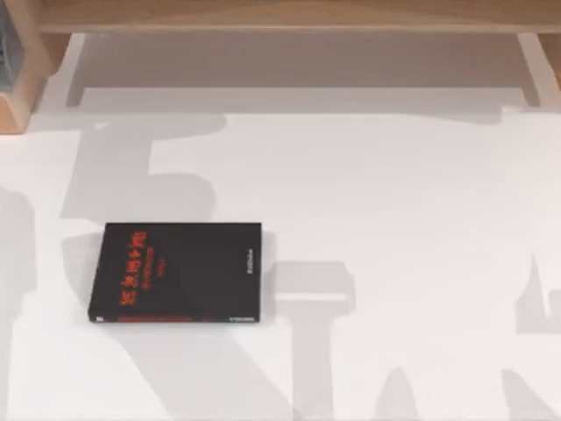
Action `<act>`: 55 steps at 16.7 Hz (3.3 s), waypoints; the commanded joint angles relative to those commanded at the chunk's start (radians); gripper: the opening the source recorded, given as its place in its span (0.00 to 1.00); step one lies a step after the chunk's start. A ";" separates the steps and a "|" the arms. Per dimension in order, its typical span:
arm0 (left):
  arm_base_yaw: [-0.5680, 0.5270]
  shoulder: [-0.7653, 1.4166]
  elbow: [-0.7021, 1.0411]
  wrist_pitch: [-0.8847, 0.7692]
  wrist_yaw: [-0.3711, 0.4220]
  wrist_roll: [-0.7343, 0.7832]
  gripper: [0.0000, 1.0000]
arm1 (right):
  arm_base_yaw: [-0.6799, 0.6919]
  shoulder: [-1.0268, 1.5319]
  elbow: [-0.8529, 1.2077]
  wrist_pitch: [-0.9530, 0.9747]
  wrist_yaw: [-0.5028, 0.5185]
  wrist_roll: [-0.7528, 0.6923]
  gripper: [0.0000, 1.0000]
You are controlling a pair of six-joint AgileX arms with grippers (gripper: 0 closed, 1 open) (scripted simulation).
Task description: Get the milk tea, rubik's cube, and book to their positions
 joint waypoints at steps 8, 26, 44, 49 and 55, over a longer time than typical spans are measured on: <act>0.011 -0.048 -0.028 -0.018 0.007 0.002 0.00 | 0.000 0.000 0.000 0.000 0.000 0.000 1.00; -0.118 -0.530 -0.610 0.204 -0.626 0.405 0.00 | 0.000 0.000 0.000 0.000 0.000 0.000 1.00; -1.121 -0.517 -1.211 0.053 -1.019 1.111 0.00 | 0.000 0.000 0.000 0.000 0.000 0.000 1.00; -1.153 -0.504 -1.217 0.044 -1.019 1.129 0.00 | 0.000 0.000 0.000 0.000 0.000 0.000 1.00; -1.139 -0.483 -1.209 0.066 -1.009 1.140 0.00 | 0.000 0.000 0.000 0.000 0.000 0.000 1.00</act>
